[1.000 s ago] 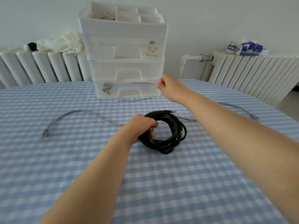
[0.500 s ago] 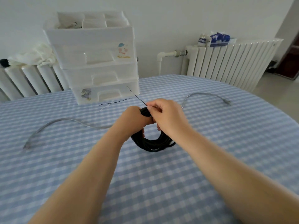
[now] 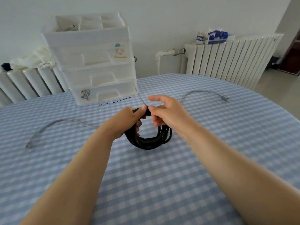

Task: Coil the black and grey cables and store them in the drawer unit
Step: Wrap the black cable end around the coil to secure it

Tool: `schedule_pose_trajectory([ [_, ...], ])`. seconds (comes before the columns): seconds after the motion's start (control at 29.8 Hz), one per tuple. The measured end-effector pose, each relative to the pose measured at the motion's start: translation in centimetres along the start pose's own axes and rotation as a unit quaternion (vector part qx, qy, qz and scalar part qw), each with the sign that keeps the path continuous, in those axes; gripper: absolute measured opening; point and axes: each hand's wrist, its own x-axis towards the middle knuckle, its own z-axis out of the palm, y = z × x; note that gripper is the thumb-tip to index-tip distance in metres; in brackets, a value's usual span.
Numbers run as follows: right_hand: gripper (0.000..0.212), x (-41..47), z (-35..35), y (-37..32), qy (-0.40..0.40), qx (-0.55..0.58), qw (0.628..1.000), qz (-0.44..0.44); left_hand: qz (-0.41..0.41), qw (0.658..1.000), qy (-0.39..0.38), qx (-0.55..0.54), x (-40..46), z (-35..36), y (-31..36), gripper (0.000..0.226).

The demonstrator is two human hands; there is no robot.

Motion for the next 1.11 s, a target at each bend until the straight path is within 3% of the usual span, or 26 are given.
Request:
schedule_pose_trajectory([
  [0.13,0.034,0.0,0.6,0.1,0.001,-0.087,0.996,-0.001,0.015,1.0,0.001,0.004,-0.1,0.3,0.2,0.057],
  [0.34,0.006,-0.4,0.7,-0.8,-0.055,-0.194,0.979,0.002,0.054,0.997,0.011,0.062,-0.1,0.8,0.8,0.054],
  [0.4,0.011,-0.9,0.0,-1.9,-0.047,-0.328,0.944,-0.001,0.063,0.996,0.005,0.066,-0.3,1.2,1.1,0.049],
  [0.47,0.031,-1.0,-0.7,-2.6,0.006,-0.502,0.865,-0.02,0.07,0.995,-0.005,0.07,-0.6,1.4,1.4,0.046],
  [0.54,0.05,-0.9,-1.5,-2.8,0.024,-0.568,0.822,-0.029,0.085,0.992,-0.021,0.088,-0.8,1.5,1.6,0.042],
  [0.57,0.056,-0.9,-1.9,-2.7,0.003,-0.562,0.827,-0.027,0.095,0.99,-0.032,0.098,-1.0,1.5,1.8,0.041],
  [0.64,0.062,-0.5,-2.6,-2.4,-0.077,-0.485,0.871,-0.026,0.117,0.985,-0.05,0.112,-1.3,1.6,2.1,0.03],
  [0.74,0.042,0.0,-2.9,-1.9,-0.169,-0.349,0.922,-0.023,0.159,0.975,-0.07,0.138,-1.8,1.9,2.6,0.008],
  [0.84,0.028,-0.1,-2.8,-1.3,-0.148,-0.295,0.944,-0.023,0.163,0.972,-0.062,0.157,-1.8,2.0,2.7,0.014],
  [1.01,0.024,-0.2,-2.6,-0.7,-0.105,-0.293,0.95,-0.032,0.126,0.972,-0.034,0.194,-1.9,1.8,2.8,0.043],
  [1.11,0.02,-0.4,-2.5,-0.2,-0.076,-0.311,0.946,-0.049,0.118,0.968,-0.026,0.221,-2.0,1.9,3.1,0.047],
])
